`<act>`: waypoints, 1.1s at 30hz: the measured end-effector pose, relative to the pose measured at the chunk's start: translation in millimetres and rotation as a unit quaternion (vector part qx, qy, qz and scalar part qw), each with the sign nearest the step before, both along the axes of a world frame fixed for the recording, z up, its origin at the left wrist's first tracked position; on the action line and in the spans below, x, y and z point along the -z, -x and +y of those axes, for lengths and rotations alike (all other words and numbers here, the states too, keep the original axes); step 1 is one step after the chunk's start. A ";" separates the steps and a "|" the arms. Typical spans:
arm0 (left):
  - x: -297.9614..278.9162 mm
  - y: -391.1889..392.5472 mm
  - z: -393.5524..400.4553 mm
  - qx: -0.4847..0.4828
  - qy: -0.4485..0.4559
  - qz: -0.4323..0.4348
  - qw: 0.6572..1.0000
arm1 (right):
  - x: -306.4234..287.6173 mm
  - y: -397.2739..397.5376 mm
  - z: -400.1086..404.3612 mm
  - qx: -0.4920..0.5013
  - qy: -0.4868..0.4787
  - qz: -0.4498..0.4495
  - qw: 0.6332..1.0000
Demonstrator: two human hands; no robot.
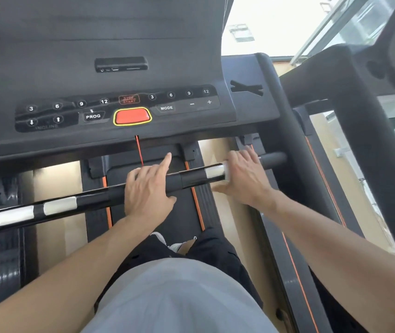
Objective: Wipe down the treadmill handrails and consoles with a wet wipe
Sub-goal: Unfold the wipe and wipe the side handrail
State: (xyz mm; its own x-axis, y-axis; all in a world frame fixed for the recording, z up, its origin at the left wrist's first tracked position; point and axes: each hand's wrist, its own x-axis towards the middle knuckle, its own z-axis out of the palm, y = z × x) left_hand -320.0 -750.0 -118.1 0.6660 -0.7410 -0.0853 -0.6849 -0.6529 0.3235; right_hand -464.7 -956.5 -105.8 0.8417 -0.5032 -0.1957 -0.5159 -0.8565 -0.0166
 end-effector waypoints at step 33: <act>-59.5 155.4 -64.5 -0.018 0.204 0.609 0.767 | -70.1 157.1 51.8 0.289 -0.500 -0.331 0.746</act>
State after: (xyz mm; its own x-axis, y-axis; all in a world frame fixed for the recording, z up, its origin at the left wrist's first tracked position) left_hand -475.4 -814.5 -58.5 0.2972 -0.8543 -0.4265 0.3024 -0.3395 0.8907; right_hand -621.8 -904.6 -35.7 0.6201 -0.7002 -0.3537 -0.3887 0.1174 -0.9139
